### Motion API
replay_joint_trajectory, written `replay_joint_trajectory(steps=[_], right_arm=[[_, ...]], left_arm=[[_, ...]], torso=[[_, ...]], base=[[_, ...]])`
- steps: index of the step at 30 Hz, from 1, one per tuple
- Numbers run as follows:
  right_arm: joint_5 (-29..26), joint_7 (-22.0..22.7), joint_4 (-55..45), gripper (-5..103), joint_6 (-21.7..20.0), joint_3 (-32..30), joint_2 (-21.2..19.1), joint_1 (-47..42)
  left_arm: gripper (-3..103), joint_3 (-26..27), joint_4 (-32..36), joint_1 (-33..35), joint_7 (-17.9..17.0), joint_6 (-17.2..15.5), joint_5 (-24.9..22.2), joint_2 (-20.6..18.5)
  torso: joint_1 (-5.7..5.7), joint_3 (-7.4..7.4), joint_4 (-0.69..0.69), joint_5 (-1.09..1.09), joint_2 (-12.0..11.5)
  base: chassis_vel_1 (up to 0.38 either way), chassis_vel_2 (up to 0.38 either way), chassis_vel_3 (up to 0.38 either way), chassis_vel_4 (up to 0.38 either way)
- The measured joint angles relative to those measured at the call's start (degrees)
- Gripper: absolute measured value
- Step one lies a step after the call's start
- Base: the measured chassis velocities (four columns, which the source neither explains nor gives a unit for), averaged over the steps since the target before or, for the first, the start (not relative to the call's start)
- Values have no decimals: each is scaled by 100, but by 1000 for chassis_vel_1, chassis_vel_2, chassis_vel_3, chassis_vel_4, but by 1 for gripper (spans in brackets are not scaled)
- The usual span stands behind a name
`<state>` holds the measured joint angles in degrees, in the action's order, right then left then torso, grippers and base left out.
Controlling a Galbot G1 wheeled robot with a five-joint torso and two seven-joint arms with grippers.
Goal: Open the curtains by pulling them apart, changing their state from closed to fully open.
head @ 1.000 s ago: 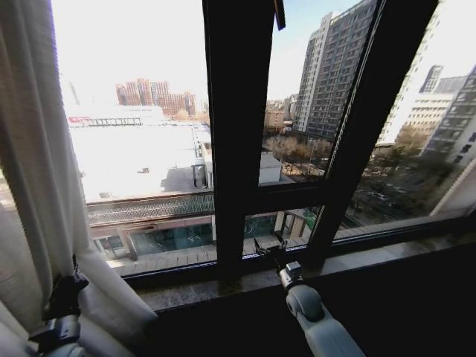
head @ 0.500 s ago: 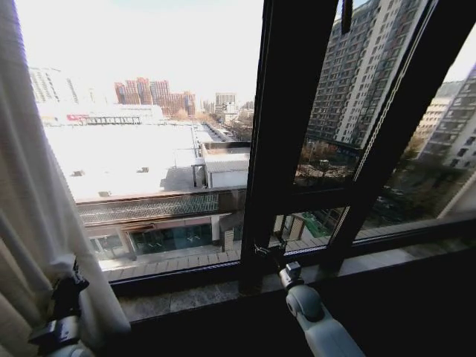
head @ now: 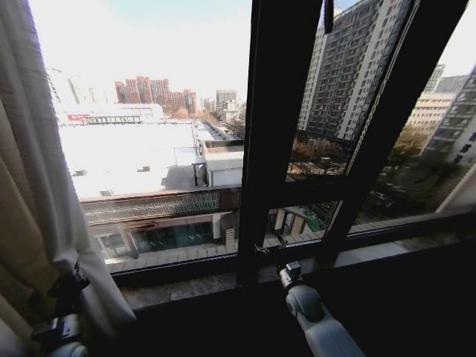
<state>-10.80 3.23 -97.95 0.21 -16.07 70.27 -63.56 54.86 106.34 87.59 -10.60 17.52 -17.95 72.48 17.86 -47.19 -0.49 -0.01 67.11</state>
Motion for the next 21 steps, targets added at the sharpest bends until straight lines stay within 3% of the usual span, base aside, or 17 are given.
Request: replay_joint_trajectory(steps=[12,21], right_arm=[[0,0,0,100,0,-1,0,0],[0,0,0,100,0,0,0,0]], left_arm=[[0,45,5,11,-2,0,-31,-18],[0,57,50,43,-2,9,-38,-10]], torso=[[9,-4,-2,2,-4],[4,-1,-1,1,-2]], base=[[26,0,-34,4],[172,104,-156,-110]])
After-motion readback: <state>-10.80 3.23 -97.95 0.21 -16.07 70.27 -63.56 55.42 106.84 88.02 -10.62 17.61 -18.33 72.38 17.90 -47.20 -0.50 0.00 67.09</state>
